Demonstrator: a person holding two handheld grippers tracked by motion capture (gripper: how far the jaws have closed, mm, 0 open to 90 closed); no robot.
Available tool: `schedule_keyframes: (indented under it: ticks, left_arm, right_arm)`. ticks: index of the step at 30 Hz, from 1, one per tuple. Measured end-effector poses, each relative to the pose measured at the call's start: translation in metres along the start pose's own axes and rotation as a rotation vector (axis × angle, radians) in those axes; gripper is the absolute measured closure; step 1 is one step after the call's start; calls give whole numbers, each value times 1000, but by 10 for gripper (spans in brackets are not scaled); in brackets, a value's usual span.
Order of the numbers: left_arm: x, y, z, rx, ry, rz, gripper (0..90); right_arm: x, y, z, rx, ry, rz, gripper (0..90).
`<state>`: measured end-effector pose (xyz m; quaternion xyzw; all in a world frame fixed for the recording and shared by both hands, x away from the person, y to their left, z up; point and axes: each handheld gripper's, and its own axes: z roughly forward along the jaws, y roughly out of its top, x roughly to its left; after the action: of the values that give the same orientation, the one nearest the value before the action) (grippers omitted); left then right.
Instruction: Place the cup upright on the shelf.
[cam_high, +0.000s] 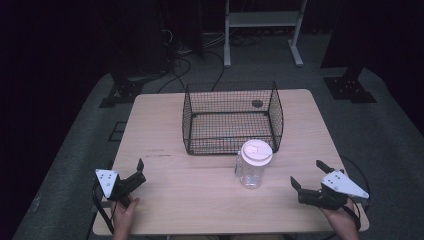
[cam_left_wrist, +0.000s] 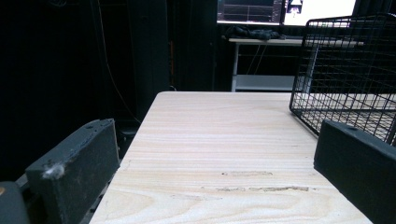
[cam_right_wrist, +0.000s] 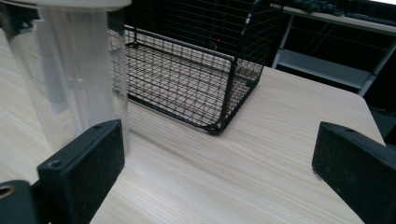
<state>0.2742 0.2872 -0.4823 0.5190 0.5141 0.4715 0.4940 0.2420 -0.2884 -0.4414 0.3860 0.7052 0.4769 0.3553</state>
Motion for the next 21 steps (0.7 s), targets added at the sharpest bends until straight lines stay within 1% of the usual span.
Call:
schedule_keyframes:
  ticks: [4,5,6,9,11,12,13,15,16,17,21]
  left_arm:
    - [0,0,0,0,0,1,0]
    - [0,0,0,0,0,1,0]
    - [0,0,0,0,0,0,0]
    - [0,0,0,0,1,1,0]
    - [0,0,0,0,1,2,0]
    - [0,0,0,0,1,1,0]
    - [0,0,0,0,1,1,0]
    - [0,0,0,1,1,1,0]
    - [0,0,0,1,1,1,0]
    - [0,0,0,0,1,1,0]
    - [0,0,0,-1,1,2,0]
  right_arm:
    - [6,5,-1,-10,33,0,19]
    - [6,5,-1,-10,33,0,19]
    - [10,7,1,-17,36,-8,19]
    - [15,10,3,-19,57,-10,19]
    - [17,12,4,-20,61,-16,19]
    - [20,15,4,-28,75,-14,19]
    - [20,15,4,-28,75,-14,19]
    - [25,18,6,-31,97,-20,19]
    - [25,18,6,-31,97,-20,19]
    - [29,19,8,-29,107,-28,19]
    - [34,21,10,-29,121,-35,19]
